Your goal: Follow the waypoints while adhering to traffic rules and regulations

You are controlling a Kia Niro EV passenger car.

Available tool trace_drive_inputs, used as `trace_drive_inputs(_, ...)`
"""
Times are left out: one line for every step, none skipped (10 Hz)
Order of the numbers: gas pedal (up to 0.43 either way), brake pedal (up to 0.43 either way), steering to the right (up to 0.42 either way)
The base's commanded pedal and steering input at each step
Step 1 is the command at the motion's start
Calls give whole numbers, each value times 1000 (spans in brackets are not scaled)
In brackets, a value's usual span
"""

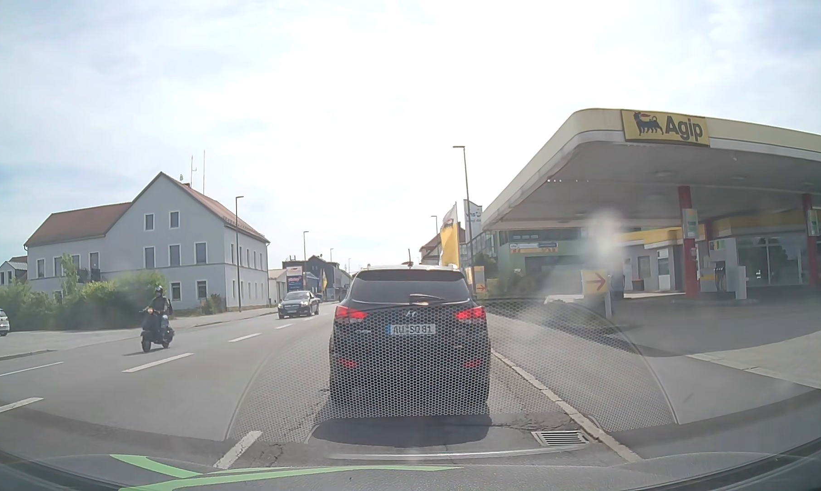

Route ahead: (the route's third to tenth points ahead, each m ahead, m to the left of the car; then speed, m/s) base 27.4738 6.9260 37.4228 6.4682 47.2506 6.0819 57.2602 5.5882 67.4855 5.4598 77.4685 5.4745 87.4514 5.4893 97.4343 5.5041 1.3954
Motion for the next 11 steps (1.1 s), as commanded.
trace_drive_inputs(0,207,-1)
trace_drive_inputs(0,201,3)
trace_drive_inputs(0,201,9)
trace_drive_inputs(0,201,14)
trace_drive_inputs(0,201,15)
trace_drive_inputs(0,201,15)
trace_drive_inputs(0,201,15)
trace_drive_inputs(0,195,15)
trace_drive_inputs(0,189,15)
trace_drive_inputs(0,177,12)
trace_drive_inputs(0,171,6)
